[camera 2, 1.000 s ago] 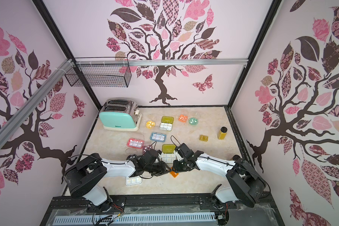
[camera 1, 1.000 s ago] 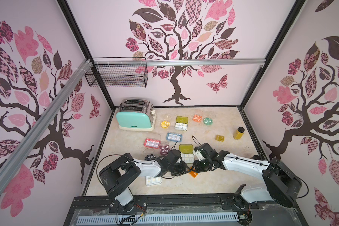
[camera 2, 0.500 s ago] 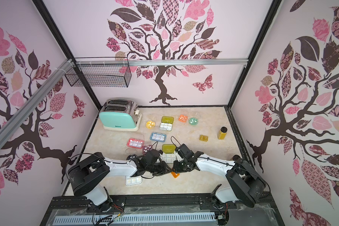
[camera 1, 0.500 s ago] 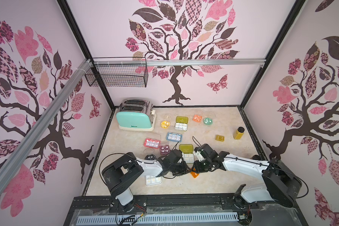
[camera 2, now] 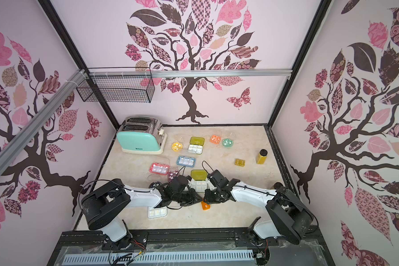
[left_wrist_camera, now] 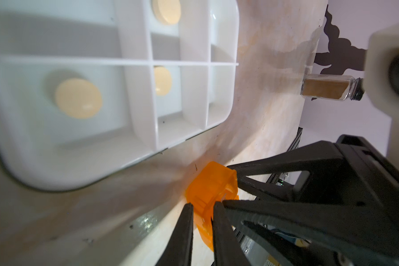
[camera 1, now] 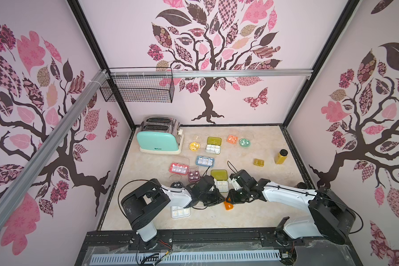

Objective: Close pillboxes
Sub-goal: Close the lid on the pillbox.

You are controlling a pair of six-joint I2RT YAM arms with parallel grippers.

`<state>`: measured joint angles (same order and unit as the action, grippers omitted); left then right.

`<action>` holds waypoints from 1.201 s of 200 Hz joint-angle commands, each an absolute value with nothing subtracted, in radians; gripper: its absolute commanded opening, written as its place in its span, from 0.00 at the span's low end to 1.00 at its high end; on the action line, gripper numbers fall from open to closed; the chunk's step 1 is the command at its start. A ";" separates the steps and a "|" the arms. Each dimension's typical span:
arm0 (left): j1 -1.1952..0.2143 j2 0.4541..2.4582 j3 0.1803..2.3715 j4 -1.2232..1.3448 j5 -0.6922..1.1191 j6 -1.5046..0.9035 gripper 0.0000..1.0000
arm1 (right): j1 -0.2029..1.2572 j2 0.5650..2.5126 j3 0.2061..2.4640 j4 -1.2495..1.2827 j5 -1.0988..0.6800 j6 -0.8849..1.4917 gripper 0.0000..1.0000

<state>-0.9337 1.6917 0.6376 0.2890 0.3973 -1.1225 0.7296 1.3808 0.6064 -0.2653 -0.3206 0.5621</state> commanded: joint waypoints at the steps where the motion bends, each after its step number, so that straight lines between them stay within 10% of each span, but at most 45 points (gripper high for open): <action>1: -0.943 1.757 0.620 0.270 0.363 -1.126 0.17 | 0.746 1.406 0.568 -0.237 -0.339 0.571 0.30; 105: -0.943 1.758 0.606 0.286 0.364 -1.124 0.15 | 0.746 1.390 0.598 -0.272 -0.321 0.565 0.34; 166: -0.917 1.522 0.656 0.057 0.295 -1.011 0.50 | 0.747 1.294 0.712 -0.492 -0.213 0.536 0.65; 213: -0.875 1.304 0.682 -0.211 0.132 -0.889 0.54 | 0.821 1.303 0.779 -0.639 -0.098 0.616 0.98; 240: -0.831 1.215 0.663 -0.276 0.107 -0.845 0.54 | 0.846 1.328 0.782 -0.613 -0.088 0.667 0.99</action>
